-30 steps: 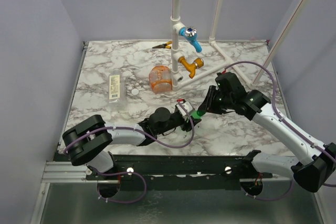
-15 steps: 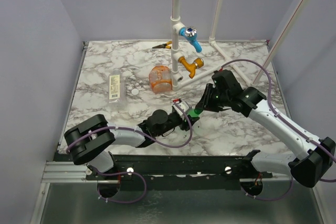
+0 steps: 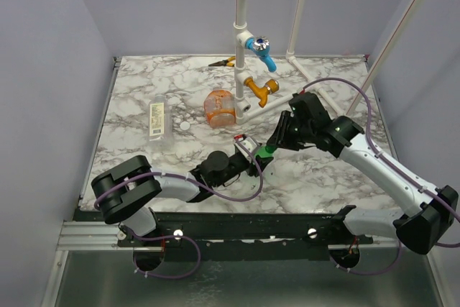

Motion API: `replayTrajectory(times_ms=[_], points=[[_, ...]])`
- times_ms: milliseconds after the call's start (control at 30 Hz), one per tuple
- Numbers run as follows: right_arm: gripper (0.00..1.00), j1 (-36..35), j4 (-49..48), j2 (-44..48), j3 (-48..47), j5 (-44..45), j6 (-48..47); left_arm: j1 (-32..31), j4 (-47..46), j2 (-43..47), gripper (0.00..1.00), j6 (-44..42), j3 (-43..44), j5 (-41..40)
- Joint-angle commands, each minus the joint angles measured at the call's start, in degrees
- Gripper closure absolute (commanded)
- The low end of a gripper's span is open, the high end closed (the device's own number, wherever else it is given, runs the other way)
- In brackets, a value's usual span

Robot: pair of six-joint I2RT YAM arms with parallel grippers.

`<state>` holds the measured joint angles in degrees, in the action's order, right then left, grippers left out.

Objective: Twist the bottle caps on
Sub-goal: Screw the bottle cap onto the plastic bottle.

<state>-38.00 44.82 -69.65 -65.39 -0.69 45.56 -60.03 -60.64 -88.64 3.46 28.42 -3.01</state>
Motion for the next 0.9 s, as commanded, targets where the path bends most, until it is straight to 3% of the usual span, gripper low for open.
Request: replayTrajectory(times_ms=[0, 867], points=[[0.65, -1.0, 2.1, -1.6, -1.6, 0.2, 0.7, -0.4, -8.2, -0.3, 0.89, 0.9, 0.1, 0.2], [0.32, -1.2, 4.7, -0.7, -3.7, 4.6, 0.0, -0.4, -8.2, -3.2, 0.89, 3.3, -0.2, 1.1]])
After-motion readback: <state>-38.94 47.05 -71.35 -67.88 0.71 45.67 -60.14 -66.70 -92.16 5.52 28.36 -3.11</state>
